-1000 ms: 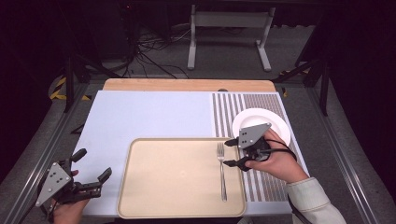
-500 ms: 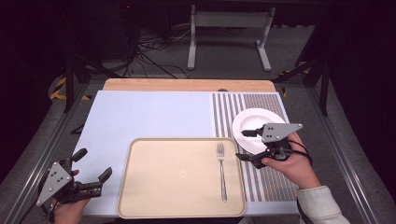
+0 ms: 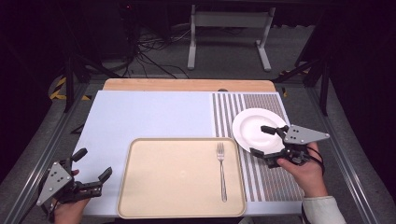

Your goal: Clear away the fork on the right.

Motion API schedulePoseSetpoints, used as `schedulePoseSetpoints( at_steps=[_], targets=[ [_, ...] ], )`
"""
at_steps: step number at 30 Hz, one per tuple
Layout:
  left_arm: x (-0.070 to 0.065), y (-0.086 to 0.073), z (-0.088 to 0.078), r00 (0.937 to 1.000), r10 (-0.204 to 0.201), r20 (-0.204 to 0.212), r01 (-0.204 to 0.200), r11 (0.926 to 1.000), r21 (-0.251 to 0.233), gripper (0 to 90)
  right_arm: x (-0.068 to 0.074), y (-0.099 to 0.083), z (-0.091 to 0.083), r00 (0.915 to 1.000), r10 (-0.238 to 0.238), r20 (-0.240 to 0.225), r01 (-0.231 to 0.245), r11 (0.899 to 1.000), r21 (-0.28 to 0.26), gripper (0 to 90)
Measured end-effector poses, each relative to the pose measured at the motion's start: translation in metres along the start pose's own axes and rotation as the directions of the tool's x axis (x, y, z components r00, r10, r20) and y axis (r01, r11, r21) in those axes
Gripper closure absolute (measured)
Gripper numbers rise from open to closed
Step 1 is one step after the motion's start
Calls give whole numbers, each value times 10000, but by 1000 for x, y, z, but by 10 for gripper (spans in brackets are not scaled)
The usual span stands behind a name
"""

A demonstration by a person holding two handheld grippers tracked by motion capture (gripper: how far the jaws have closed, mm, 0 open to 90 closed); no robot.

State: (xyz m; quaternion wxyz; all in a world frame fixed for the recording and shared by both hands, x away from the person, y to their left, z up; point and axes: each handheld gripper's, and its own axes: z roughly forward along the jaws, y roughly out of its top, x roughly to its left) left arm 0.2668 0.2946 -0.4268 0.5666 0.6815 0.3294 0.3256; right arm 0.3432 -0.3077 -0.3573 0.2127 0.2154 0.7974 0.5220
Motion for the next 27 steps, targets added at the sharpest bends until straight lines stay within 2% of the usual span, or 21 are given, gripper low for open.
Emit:
schedulePoseSetpoints(
  at_steps=[10,12,18,24,27],
  targets=[
    [0,0,0,10000,-10,-26,10,10000,-47,6,-4,-23,-14,9962,625,608,-589,9965,-590,118],
    [0,0,0,10000,-3,-34,2,10000,-39,6,-5,-34,-17,9934,752,870,-689,9949,-734,111],
    [1,0,0,10000,31,-24,-31,10000,-50,6,-5,-54,-19,9873,1201,1043,-1114,9901,-852,98],
    [1,0,0,10000,40,5,-39,10000,-83,7,-6,-72,-18,9819,1418,1257,-1302,9868,-968,89],
    [1,0,0,10000,75,12,-75,9999,-73,7,-8,-80,-17,9790,1542,1331,-1441,9861,-830,88]
  ],
)
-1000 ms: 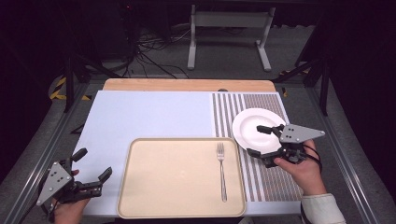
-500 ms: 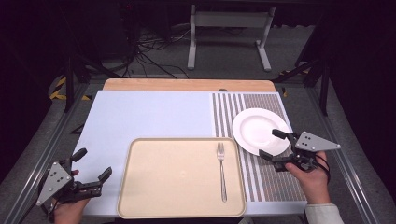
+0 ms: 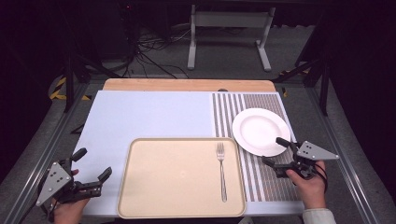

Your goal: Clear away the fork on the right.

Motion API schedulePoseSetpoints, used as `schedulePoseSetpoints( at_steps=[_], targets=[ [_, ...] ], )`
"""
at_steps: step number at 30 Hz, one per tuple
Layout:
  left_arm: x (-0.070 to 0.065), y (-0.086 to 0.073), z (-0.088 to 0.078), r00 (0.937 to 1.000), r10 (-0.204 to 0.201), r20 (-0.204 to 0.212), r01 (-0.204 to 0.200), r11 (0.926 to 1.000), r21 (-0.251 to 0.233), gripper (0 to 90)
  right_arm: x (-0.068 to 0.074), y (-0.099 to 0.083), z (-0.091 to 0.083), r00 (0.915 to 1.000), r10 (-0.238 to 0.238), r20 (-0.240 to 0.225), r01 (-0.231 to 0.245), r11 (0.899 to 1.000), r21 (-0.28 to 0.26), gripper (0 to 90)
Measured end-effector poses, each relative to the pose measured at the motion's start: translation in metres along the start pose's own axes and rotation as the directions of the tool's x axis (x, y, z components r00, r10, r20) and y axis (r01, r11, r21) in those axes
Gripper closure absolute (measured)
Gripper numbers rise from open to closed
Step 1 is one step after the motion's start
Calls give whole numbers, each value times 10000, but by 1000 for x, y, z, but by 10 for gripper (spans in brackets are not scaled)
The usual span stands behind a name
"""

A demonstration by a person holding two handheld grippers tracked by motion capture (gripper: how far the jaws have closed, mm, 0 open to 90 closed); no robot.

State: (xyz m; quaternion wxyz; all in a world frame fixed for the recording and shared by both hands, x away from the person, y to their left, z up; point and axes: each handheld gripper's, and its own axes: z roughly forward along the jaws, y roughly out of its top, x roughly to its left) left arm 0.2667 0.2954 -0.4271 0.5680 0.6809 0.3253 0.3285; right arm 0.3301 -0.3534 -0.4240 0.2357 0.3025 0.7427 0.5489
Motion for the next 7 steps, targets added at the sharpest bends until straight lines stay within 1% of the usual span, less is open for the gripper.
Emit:
schedulePoseSetpoints(
  at_steps=[1,3,7],
  targets=[
    [0,0,0,10000,8,-7,-8,10000,-20,7,-1,-3,0,9999,119,-81,-119,9999,3,88],
    [0,0,0,10000,2,-1,-2,10000,-13,8,-2,-5,0,9999,133,-34,-133,9999,51,88],
    [-1,-1,0,9999,124,8,-124,9999,-109,10,-3,-10,-1,9998,219,-27,-219,9997,136,88]
  ],
)
